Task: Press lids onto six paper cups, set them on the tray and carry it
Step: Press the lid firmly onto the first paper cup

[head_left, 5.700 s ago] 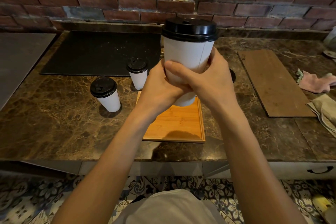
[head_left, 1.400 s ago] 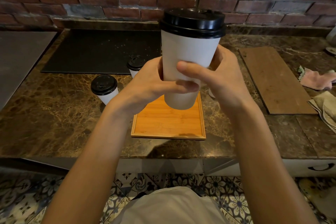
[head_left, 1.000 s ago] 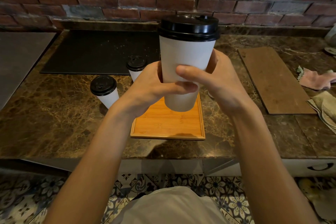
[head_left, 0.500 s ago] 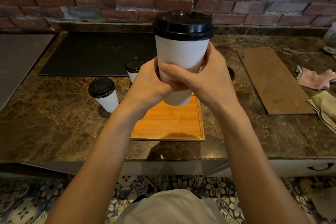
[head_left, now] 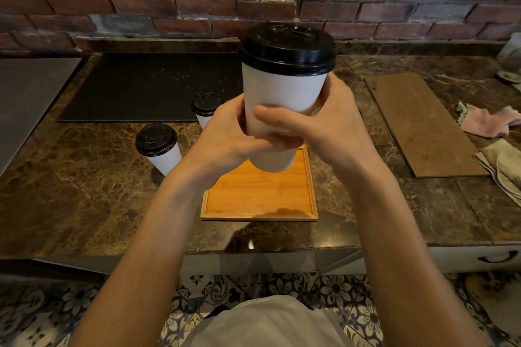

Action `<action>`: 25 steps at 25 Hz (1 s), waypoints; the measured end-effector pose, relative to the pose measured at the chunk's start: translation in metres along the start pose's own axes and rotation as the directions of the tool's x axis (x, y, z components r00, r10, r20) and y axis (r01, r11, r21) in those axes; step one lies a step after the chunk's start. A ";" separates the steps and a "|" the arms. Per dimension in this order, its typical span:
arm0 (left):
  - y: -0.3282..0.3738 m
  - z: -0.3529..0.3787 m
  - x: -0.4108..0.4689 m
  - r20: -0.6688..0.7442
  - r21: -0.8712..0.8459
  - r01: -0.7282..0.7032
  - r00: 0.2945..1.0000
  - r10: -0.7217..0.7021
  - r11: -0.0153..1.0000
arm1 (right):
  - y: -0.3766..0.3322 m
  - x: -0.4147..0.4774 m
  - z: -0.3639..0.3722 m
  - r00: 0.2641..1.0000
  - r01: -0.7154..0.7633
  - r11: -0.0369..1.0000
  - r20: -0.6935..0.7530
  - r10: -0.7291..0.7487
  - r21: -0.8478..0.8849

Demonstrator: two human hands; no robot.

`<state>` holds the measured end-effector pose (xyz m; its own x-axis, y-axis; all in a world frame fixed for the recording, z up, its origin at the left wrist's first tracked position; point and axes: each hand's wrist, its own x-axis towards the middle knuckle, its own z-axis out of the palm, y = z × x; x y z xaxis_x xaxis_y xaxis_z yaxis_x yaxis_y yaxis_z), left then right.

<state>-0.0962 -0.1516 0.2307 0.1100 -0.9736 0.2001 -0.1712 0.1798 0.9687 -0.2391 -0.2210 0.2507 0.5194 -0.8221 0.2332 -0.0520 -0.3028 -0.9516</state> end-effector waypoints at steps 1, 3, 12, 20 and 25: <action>0.000 -0.001 0.000 0.030 -0.024 0.002 1.000 -0.002 1.000 | 0.000 0.000 -0.001 1.000 0.002 1.000 0.029 -0.002 0.018; 0.002 -0.002 -0.001 0.096 -0.062 0.006 0.995 0.000 0.998 | 0.001 0.001 -0.005 0.995 0.005 0.999 0.102 -0.011 0.054; 0.006 -0.003 -0.007 0.261 -0.189 0.049 0.965 0.001 0.981 | 0.003 0.000 -0.016 0.937 -0.029 0.990 0.348 -0.021 0.136; 0.007 0.000 -0.004 0.175 -0.164 0.043 0.985 -0.014 0.986 | -0.002 0.000 -0.013 0.968 -0.003 0.998 0.249 -0.012 0.059; 0.009 0.002 -0.003 0.082 -0.091 0.027 0.996 -0.019 0.995 | -0.006 0.000 -0.008 0.987 0.017 1.000 0.161 -0.021 0.025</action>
<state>-0.1001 -0.1478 0.2385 0.0327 -0.9851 0.1688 -0.0780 0.1658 0.9831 -0.2454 -0.2231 0.2578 0.6507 -0.7275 0.2176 -0.0220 -0.3045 -0.9523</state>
